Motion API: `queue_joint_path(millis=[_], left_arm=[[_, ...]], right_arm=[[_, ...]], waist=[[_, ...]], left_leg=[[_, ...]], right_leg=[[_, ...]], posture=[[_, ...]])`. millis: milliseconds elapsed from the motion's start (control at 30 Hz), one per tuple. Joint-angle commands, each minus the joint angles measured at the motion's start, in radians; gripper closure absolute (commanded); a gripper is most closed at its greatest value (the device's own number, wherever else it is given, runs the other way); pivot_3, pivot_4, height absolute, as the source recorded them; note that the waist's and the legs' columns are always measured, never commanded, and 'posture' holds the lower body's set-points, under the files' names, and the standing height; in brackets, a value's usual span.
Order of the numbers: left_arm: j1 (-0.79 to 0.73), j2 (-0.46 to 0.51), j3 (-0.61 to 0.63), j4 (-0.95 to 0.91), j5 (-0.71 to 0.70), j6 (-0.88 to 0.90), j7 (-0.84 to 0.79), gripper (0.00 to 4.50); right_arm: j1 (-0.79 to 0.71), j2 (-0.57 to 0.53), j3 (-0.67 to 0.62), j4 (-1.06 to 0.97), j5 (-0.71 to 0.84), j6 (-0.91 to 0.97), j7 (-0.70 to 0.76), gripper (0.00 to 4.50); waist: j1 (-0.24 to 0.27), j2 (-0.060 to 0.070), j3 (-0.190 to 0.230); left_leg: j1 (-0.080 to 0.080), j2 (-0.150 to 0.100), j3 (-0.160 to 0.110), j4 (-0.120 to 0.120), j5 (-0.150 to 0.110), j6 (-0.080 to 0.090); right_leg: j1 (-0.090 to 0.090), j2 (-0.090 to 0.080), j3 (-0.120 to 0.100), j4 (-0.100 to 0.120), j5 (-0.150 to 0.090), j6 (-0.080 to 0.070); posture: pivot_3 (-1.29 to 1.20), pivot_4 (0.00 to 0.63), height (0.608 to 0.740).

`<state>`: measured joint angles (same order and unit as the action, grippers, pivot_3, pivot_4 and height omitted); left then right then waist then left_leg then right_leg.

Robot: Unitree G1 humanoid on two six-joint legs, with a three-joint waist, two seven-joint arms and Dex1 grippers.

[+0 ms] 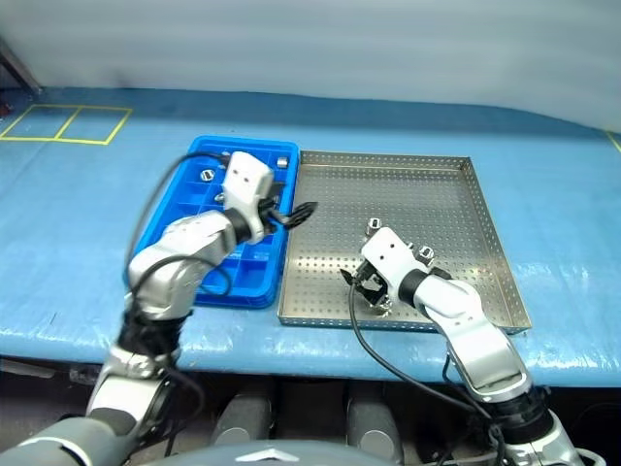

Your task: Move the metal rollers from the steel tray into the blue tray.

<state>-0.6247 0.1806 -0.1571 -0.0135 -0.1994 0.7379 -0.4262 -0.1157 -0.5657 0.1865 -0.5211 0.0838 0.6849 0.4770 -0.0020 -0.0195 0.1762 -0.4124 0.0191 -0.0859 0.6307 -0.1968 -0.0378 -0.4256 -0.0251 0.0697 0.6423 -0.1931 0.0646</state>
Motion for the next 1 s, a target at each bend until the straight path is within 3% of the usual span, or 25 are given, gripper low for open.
queue_joint_path(millis=[33,267,633,733,900,1000], left_arm=[[-0.129,-0.062,-0.052,0.299,0.063,-0.177,-0.022,0.36],[-0.324,-0.190,-0.075,0.797,0.145,-0.381,-0.036,0.36],[-0.454,-0.244,-0.053,1.121,0.239,-0.505,0.007,0.36],[-0.465,-0.239,-0.037,1.145,0.249,-0.510,0.035,0.97],[-0.468,-0.223,-0.014,1.137,0.247,-0.510,0.039,2.58],[-0.466,-0.215,-0.006,1.123,0.249,-0.515,0.041,2.58]], right_arm=[[0.032,-0.023,-0.034,-0.116,-0.023,0.034,-0.023,0.00],[0.101,0.000,-0.055,-0.211,-0.034,0.088,-0.070,0.00],[0.127,0.051,-0.061,-0.195,-0.028,0.079,-0.096,0.00],[0.124,0.055,-0.066,-0.183,-0.032,0.072,-0.103,0.00],[0.105,0.058,-0.058,-0.154,-0.037,0.059,-0.104,0.00],[0.085,0.063,-0.044,-0.131,-0.038,0.051,-0.099,0.00]], waist=[[-0.014,0.000,0.000],[-0.080,0.000,0.000],[-0.164,0.000,0.000],[-0.178,0.000,0.000],[-0.182,0.000,0.000],[-0.181,0.000,0.000]], left_leg=[[-0.001,0.000,0.000,0.000,0.000,0.000],[-0.002,0.000,0.001,0.000,-0.001,0.002],[-0.001,0.000,0.002,0.000,-0.001,0.002],[-0.001,0.000,0.002,0.000,-0.001,0.002],[0.000,0.000,0.002,0.000,-0.001,0.002],[0.000,0.000,0.002,0.000,-0.001,0.002]], right_leg=[[0.000,0.000,0.000,0.000,0.000,0.000],[-0.001,0.000,0.001,-0.002,0.000,0.002],[-0.001,0.000,0.003,0.000,0.001,0.003],[-0.001,0.000,0.003,0.000,0.001,0.003],[-0.001,0.000,0.003,0.000,0.001,0.003],[-0.001,0.000,0.004,0.000,0.001,0.004]], posture=[[-0.06,0.150,0.740],[-0.19,0.150,0.740],[-0.23,0.150,0.740],[-0.23,0.150,0.740],[-0.19,0.150,0.740],[-0.18,0.150,0.740]])
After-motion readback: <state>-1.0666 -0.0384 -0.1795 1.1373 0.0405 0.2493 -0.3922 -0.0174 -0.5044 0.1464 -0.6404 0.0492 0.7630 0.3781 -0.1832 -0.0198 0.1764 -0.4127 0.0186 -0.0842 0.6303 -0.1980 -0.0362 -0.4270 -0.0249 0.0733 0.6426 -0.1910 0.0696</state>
